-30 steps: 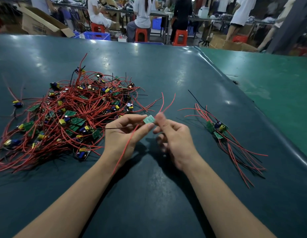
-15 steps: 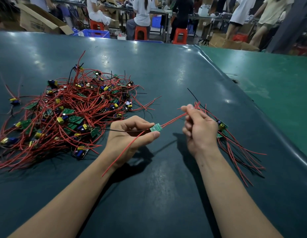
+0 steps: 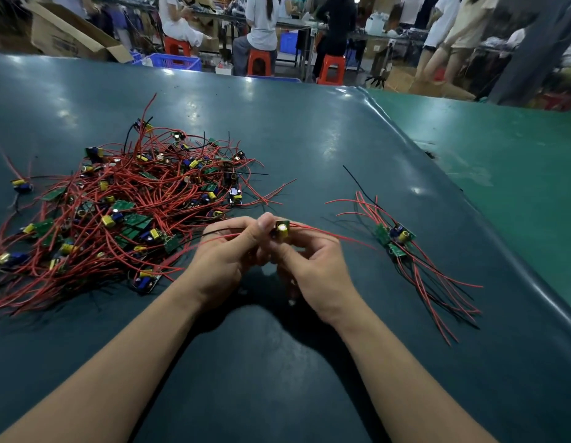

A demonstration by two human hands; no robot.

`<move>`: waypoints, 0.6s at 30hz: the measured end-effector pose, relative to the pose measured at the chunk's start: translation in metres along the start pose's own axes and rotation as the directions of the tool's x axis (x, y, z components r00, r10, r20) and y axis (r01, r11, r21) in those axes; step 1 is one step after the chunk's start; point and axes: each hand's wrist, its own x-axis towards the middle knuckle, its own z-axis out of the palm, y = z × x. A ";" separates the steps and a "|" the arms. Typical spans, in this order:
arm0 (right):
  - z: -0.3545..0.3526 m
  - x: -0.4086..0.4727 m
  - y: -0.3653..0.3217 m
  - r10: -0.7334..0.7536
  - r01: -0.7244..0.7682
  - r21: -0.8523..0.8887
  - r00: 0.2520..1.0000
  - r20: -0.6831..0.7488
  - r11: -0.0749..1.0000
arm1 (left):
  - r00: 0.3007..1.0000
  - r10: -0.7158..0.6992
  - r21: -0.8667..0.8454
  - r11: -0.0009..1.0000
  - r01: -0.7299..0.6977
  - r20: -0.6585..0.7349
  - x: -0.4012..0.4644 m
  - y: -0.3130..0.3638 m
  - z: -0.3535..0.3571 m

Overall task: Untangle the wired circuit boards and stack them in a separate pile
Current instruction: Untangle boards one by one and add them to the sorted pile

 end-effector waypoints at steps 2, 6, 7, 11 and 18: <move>-0.005 -0.001 -0.001 -0.028 0.027 -0.023 0.999 -0.023 0.999 | 1.000 -0.016 0.013 1.000 0.016 0.002 -0.001 0.004 0.004; -0.006 -0.003 0.001 -0.146 0.134 -0.256 0.989 -0.030 0.957 | 1.000 0.004 0.111 0.994 -0.004 0.001 0.000 0.005 0.005; -0.007 -0.001 0.003 -0.192 0.169 -0.295 0.980 -0.049 0.941 | 1.000 0.017 0.148 0.989 -0.018 0.009 0.000 0.005 0.005; -0.007 0.002 0.005 -0.156 0.137 -0.201 0.984 -0.081 0.970 | 0.999 0.031 0.236 0.971 -0.033 0.011 -0.001 0.001 0.005; -0.009 -0.001 0.007 -0.159 0.130 -0.388 0.986 -0.044 0.912 | 0.996 0.029 0.295 0.955 -0.004 -0.081 0.002 -0.002 0.007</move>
